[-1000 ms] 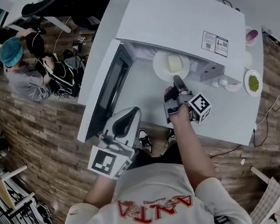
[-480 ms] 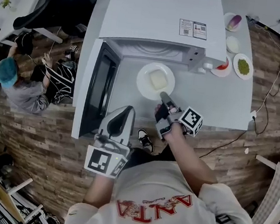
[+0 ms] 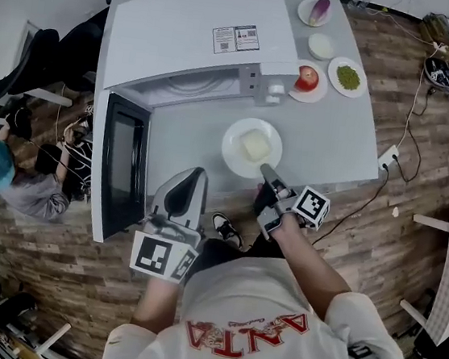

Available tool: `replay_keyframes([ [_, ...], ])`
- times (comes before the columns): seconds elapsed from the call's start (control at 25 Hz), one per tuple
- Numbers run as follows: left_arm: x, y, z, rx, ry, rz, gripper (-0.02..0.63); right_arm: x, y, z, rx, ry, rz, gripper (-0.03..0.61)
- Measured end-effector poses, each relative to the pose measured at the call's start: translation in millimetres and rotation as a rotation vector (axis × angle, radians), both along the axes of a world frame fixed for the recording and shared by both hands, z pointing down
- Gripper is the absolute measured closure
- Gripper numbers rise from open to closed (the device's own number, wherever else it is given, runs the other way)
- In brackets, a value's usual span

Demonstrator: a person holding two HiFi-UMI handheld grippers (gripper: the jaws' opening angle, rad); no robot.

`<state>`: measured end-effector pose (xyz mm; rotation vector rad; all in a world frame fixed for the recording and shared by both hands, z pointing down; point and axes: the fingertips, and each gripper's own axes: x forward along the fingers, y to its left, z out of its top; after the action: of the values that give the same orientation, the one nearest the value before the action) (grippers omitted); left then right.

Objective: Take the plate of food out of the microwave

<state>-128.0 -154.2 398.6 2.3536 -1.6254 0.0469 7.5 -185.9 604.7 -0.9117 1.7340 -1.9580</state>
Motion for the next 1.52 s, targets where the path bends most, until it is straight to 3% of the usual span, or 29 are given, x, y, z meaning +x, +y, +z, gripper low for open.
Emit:
replay_keyframes([
  [0.28,40,-17,1,-0.002,0.0,0.087,0.606,85,-14,18,-0.001,0.034,0.135,0.565],
  [0.52,54,-25,5,-0.018,-0.004,0.115,0.606,125,-30,46,-0.046,0.075,0.225,0.565],
  [1.24,48,-30,17,-0.045,-0.02,0.104,0.606,132,-47,70,-0.13,0.119,0.273,0.565],
  [1.52,46,-27,18,-0.054,-0.022,0.1,0.606,129,-49,67,-0.114,0.176,0.219,0.563],
])
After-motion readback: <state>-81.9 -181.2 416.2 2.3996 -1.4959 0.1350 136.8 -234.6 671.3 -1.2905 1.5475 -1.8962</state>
